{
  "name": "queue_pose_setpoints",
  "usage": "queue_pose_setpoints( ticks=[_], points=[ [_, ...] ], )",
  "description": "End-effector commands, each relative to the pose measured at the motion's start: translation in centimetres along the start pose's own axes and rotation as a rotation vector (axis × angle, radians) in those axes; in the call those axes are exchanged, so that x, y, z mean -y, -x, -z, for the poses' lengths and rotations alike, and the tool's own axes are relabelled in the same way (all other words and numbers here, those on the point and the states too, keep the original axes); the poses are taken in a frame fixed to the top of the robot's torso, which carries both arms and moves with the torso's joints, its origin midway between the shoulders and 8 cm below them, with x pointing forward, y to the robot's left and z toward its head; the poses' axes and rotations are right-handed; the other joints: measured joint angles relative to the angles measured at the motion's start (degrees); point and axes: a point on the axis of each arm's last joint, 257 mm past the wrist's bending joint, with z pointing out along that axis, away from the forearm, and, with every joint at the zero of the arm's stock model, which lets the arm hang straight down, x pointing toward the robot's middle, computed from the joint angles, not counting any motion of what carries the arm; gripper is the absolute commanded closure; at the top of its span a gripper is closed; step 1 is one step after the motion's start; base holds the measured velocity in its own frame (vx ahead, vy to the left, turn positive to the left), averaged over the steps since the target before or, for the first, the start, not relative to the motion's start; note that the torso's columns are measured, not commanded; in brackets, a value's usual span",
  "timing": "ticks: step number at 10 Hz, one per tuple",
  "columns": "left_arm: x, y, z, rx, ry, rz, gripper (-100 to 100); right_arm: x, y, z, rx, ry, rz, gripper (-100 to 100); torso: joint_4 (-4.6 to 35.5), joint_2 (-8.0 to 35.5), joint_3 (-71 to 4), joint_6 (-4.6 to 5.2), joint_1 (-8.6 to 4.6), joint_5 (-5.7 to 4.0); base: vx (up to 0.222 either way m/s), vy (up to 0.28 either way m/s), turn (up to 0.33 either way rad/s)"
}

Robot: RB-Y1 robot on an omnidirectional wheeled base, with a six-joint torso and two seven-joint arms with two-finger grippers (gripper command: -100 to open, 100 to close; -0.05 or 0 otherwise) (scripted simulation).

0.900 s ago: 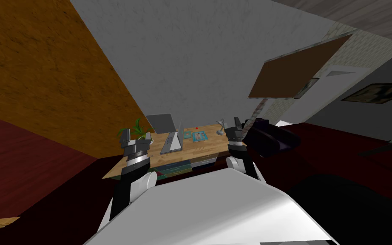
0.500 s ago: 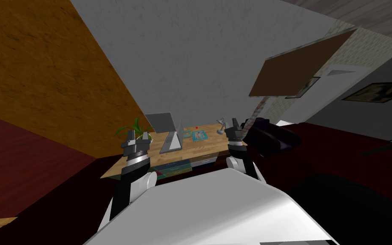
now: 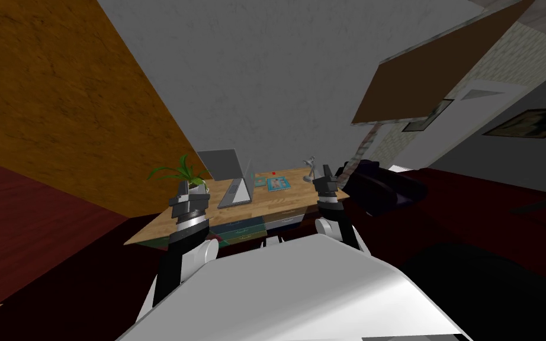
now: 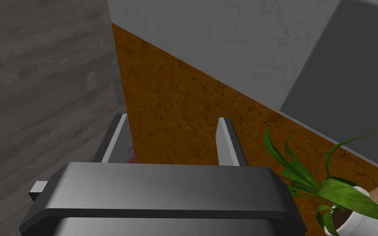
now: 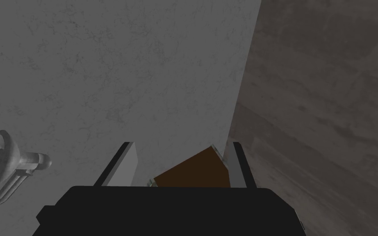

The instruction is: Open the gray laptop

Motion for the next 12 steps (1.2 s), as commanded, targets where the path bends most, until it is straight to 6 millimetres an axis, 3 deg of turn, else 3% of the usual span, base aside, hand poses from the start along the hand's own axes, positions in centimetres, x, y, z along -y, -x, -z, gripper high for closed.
queue_pose_setpoints(
  ticks=[1, 3, 6, 12],
  points=[
    [-0.4, -0.4, -0.1, -0.033, 0.01, -0.01, -100, 0.0, 0.0, 0.0, 0.0, 0.0, 0.0, 0, 4.23, 4.23, -8.46, 0.0, 0.0, 0.0, 0.007, -0.007, -0.005],
    [-1.1, -0.8, -0.1, -0.074, 0.028, -0.017, -100, 0.0, 0.0, 0.0, 0.0, -0.001, 0.0, 0, 6.68, 6.69, -13.53, 0.0, -0.02, 0.0, 0.003, -0.018, -0.007],
    [-2.8, -0.8, -0.1, -0.109, 0.064, -0.008, -100, 0.0, 0.0, 0.0, 0.0, -0.001, 0.0, 0, 6.9, 6.88, -13.85, 0.0, -0.02, 0.0, 0.009, -0.028, -0.011],
    [-8.9, 0.8, 0.3, -0.079, 0.183, 0.094, -100, 0.0, 0.0, 0.0, 0.0, -0.001, 0.0, 0, 6.92, 6.92, -13.83, 0.0, 0.02, 0.01, 0.014, -0.059, -0.021]
  ],
)
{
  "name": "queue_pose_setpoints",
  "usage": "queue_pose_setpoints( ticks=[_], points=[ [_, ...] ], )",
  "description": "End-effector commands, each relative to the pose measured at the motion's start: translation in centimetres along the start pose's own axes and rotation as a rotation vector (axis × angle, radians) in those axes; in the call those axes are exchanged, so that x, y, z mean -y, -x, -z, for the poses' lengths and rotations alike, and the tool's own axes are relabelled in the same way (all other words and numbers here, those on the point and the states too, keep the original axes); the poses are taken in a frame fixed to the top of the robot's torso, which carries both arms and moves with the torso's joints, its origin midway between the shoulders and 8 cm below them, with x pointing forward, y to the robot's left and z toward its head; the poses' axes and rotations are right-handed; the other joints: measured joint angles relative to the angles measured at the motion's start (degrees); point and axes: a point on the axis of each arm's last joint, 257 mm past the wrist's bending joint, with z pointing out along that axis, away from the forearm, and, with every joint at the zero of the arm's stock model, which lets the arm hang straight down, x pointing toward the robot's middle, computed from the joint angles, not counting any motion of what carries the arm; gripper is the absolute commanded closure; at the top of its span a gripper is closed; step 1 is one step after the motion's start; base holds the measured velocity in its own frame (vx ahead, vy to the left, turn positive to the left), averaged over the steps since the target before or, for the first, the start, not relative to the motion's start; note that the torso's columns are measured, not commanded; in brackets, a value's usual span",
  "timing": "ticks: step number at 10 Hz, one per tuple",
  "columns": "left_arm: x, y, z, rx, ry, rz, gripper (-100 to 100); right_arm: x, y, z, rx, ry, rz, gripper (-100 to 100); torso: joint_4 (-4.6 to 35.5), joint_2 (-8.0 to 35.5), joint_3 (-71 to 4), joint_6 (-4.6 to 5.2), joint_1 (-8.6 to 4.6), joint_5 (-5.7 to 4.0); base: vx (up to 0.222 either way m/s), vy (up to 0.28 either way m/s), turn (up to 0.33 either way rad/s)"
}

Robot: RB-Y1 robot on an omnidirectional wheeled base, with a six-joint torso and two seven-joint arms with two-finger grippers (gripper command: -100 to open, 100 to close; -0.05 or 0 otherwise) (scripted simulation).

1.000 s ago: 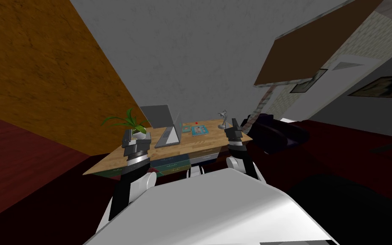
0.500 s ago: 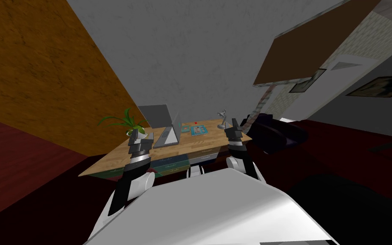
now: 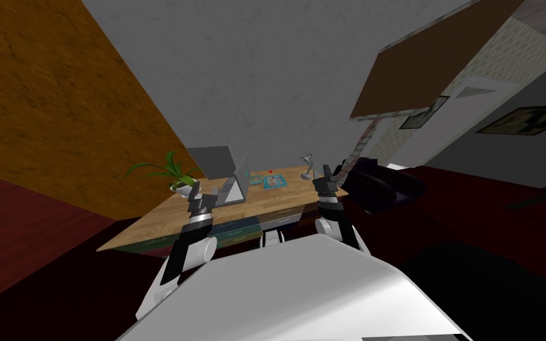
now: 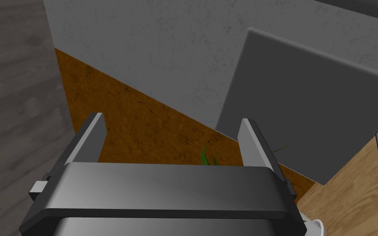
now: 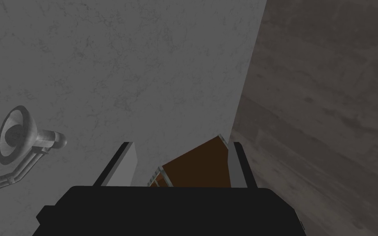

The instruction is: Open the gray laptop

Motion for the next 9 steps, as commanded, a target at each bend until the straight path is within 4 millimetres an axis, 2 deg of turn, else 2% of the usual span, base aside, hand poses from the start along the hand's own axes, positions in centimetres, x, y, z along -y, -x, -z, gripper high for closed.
queue_pose_setpoints(
  ticks=[1, 9],
  points=[
    [-2.3, 0.8, 0.2, 0.024, 0.041, 0.051, -100, 0.0, 0.0, 0.0, 0.0, 0.0, 0.0, 0, 0.0, 0.01, 0.01, 0.0, -0.02, 0.0, 0.004, -0.055, -0.017],
    [-8.4, 2.9, 0.6, 0.103, 0.141, 0.195, -100, 0.0, 0.0, 0.0, 0.0, 0.0, 0.0, 0, 0.0, -0.02, -0.01, 0.0, -0.08, -0.02, 0.015, -0.045, -0.017]
  ],
)
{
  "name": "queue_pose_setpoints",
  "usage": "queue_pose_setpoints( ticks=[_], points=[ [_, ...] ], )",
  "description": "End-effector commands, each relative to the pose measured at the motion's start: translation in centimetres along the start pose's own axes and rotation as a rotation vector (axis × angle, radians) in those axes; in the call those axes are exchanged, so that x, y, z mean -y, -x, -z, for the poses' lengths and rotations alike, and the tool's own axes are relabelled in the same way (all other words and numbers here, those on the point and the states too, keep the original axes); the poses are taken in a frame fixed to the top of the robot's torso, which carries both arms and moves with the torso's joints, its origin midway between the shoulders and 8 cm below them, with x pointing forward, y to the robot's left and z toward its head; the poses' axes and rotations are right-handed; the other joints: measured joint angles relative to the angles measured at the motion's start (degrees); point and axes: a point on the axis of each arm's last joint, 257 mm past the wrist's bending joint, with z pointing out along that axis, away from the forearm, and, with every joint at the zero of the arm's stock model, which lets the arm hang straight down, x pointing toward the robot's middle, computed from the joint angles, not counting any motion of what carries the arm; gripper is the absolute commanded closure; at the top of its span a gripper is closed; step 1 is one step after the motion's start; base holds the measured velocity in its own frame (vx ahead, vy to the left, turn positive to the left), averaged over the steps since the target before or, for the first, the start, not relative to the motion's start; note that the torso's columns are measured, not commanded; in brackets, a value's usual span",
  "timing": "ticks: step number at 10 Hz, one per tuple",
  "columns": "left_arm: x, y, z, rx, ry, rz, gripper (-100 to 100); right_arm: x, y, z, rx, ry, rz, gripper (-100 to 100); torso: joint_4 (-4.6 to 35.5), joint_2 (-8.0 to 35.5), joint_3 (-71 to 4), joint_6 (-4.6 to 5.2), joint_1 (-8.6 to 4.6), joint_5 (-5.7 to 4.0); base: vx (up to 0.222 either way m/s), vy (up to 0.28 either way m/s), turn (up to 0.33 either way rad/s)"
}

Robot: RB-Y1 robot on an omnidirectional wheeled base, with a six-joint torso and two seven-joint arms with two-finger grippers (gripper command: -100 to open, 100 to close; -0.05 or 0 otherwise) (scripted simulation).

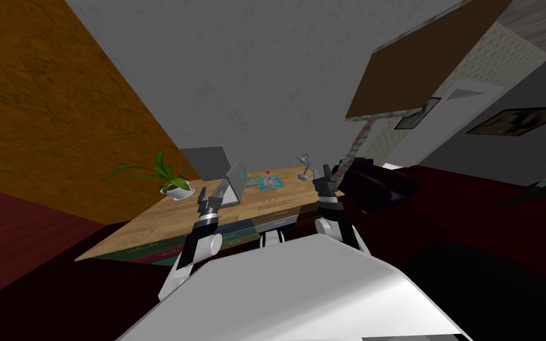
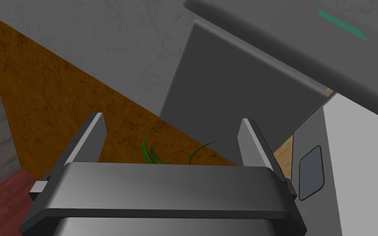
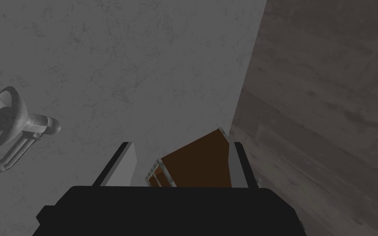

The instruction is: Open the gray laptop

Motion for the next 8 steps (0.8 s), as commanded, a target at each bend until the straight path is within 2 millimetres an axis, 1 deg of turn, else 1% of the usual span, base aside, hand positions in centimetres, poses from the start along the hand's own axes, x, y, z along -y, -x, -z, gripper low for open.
queue_pose_setpoints(
  ticks=[1, 3, 4, 7, 8],
  points=[
    [-2.3, 1.2, -0.2, 0.029, 0.043, 0.055, -100, 0.0, 0.0, 0.0, 0.0, 0.0, 0.0, 0, 0.0, 0.0, 0.0, 0.0, 0.03, 0.0, 0.014, -0.059, -0.026],
    [-3.6, 1.8, -0.3, 0.045, 0.065, 0.084, -100, 0.0, 0.0, 0.0, 0.0, 0.0, 0.0, 0, 0.0, -0.01, -0.01, 0.0, 0.05, 0.01, 0.013, -0.055, -0.016],
    [-4.9, 2.5, -0.3, 0.064, 0.087, 0.118, -100, 0.0, 0.0, 0.0, 0.0, 0.0, 0.0, 0, 0.0, -0.01, 0.0, 0.0, 0.08, 0.02, 0.02, -0.064, -0.024],
    [-6.9, 3.2, -0.1, 0.101, 0.116, 0.179, -100, 0.0, 0.0, 0.0, 0.0, 0.0, 0.0, 0, 0.0, -0.01, -0.01, 0.0, 0.09, 0.02, 0.021, -0.052, -0.018],
    [-8.2, 3.4, 0.1, 0.128, 0.132, 0.223, -100, 0.0, 0.0, 0.0, 0.0, 0.0, 0.0, 0, 0.01, 0.03, 0.01, 0.0, 0.13, 0.04, 0.011, -0.045, -0.023]
  ],
)
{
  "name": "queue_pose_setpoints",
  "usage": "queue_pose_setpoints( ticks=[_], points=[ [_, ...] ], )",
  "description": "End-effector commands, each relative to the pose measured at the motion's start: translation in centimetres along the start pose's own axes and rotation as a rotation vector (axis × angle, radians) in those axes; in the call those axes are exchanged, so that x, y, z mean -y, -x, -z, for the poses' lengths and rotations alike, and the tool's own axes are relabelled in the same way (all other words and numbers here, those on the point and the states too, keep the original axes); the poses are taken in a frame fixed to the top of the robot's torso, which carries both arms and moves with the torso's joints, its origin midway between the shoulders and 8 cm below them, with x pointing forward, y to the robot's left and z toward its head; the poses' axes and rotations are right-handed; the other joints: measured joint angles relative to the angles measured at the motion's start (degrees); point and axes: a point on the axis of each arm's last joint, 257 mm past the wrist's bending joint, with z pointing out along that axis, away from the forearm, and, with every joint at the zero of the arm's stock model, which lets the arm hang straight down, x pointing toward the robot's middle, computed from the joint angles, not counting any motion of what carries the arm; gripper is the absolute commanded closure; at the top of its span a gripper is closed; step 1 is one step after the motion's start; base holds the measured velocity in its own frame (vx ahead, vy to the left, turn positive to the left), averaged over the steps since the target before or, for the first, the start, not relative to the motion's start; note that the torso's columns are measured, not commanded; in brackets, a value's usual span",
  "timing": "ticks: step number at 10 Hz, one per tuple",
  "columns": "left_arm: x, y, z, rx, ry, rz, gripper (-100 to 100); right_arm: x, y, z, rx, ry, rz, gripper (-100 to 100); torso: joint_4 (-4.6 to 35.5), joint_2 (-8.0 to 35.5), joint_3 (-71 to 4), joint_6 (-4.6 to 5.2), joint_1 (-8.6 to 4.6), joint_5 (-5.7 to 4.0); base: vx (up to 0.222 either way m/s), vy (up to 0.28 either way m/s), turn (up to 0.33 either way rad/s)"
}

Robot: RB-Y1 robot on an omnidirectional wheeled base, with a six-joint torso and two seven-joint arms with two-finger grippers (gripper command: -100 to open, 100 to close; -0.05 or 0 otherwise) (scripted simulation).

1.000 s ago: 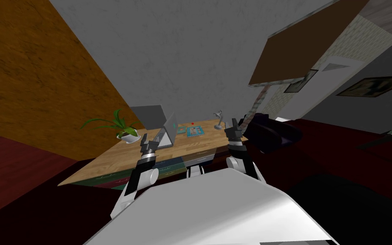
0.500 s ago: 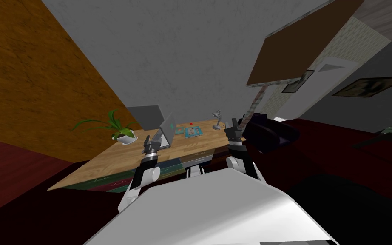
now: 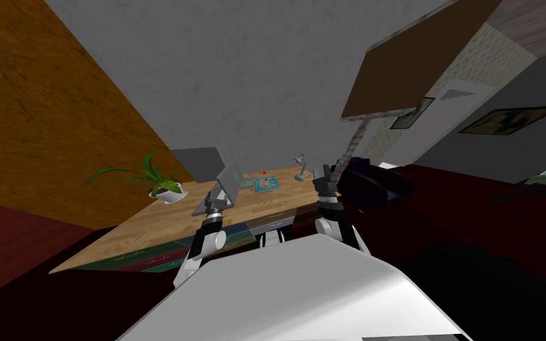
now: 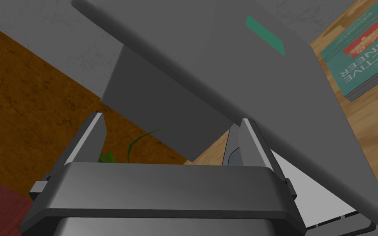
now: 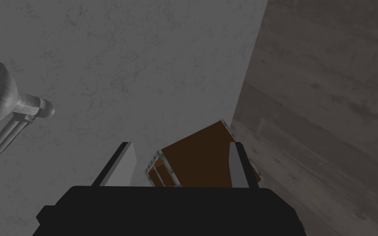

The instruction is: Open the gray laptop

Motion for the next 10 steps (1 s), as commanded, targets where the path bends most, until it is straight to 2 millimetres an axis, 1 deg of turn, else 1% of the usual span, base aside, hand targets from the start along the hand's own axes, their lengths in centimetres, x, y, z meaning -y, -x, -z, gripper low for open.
queue_pose_setpoints(
  ticks=[1, 2, 3, 4, 6, 7, 8, 9, 10],
  points=[
    [-2.3, 0.7, 0.0, 0.046, 0.027, 0.082, -100, 0.0, 0.0, 0.0, 0.0, 0.0, 0.0, 0, 0.0, 0.0, 0.0, 0.01, -0.06, -0.01, 0.014, -0.05, -0.021],
    [-3.3, 0.8, 0.1, 0.069, 0.035, 0.124, -100, 0.0, 0.0, 0.0, 0.0, 0.0, 0.0, 0, 0.0, -0.02, -0.01, 0.0, -0.1, -0.03, 0.01, -0.053, -0.014],
    [-3.6, 0.8, 0.2, 0.077, 0.037, 0.14, -100, 0.0, 0.0, 0.0, 0.0, 0.0, 0.0, 0, 0.0, -0.02, -0.01, 0.0, -0.11, -0.03, 0.007, -0.037, -0.007],
    [-3.3, 0.9, 0.2, 0.07, 0.034, 0.125, -100, 0.0, 0.0, 0.0, 0.0, 0.0, 0.0, 0, 0.0, -0.01, -0.01, 0.0, -0.04, -0.02, 0.003, -0.014, -0.001],
    [-2.4, 0.7, -0.4, 0.067, 0.038, 0.127, -100, 0.0, 0.0, 0.0, 0.0, 0.0, 0.0, 0, -0.04, -0.17, -0.09, 0.0, 0.01, 0.0, 0.077, -0.008, 0.021],
    [-2.7, 0.7, -0.2, 0.067, 0.035, 0.128, -100, 0.0, 0.0, 0.0, 0.0, 0.0, 0.0, 0, -0.07, -0.24, -0.15, 0.0, -0.04, -0.01, 0.042, -0.002, 0.004],
    [-3.4, 0.9, 0.2, 0.071, 0.035, 0.128, 100, 0.0, 0.0, 0.0, 0.0, 0.0, 0.0, 0, -0.02, -0.02, -0.03, 0.01, -0.06, -0.01, -0.055, 0.014, -0.034],
    [-3.2, 0.8, 0.0, 0.07, 0.038, 0.128, 100, 0.0, 0.0, 0.0, 0.0, 0.0, 0.0, 0, 0.07, 0.3, 0.18, 0.01, -0.03, -0.01, -0.036, 0.005, -0.023],
    [-3.3, 1.5, 0.2, 0.07, 0.056, 0.107, -100, 0.0, 0.0, 0.0, 0.0, 0.0, 0.0, 0, 0.12, 0.22, 0.15, -0.05, -0.04, -0.06, -0.106, -0.017, 0.012]
  ],
)
